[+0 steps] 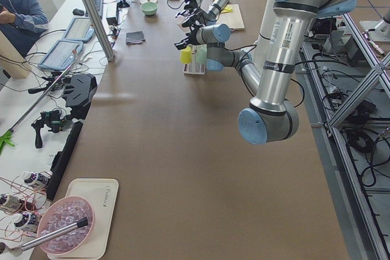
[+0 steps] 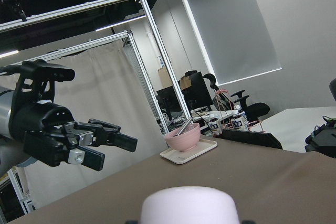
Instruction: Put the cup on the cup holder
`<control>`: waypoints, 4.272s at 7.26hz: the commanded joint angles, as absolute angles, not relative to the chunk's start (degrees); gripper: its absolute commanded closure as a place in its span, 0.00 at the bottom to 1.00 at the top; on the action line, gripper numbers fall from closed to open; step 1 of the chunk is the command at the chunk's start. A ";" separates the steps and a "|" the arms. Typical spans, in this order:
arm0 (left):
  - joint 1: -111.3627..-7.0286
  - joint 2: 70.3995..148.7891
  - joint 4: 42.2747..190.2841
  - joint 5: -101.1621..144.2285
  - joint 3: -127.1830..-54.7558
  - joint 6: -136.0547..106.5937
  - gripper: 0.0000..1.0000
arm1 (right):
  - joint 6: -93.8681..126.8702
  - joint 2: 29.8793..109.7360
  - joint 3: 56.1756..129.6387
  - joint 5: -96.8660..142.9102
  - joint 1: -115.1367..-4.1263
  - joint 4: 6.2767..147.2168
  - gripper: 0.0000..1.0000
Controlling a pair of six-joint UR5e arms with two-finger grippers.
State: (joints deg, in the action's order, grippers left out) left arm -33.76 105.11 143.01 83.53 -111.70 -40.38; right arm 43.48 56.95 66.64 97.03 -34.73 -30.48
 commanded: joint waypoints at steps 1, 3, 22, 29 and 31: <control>-43.46 104.24 142.74 97.84 -107.77 -44.27 0.02 | 43.33 56.87 66.45 96.68 -34.28 -30.76 1.00; -53.12 101.10 139.34 111.02 -106.26 -45.26 0.02 | 42.72 56.87 65.92 96.07 -33.49 -31.46 1.00; -89.12 87.12 76.90 133.24 -97.73 -3.16 0.02 | 39.64 56.78 65.04 94.92 -32.61 -34.63 1.00; -89.21 87.01 77.70 139.72 -95.89 -3.43 0.02 | 39.02 56.43 63.37 94.75 -31.20 -34.54 1.00; -89.56 86.75 77.61 140.27 -96.32 -3.43 0.02 | 39.02 56.51 63.37 94.75 -31.20 -34.54 1.00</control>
State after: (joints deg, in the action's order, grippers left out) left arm -89.33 86.88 77.67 139.66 -96.08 -3.42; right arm 38.99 56.44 63.39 94.75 -31.21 -34.54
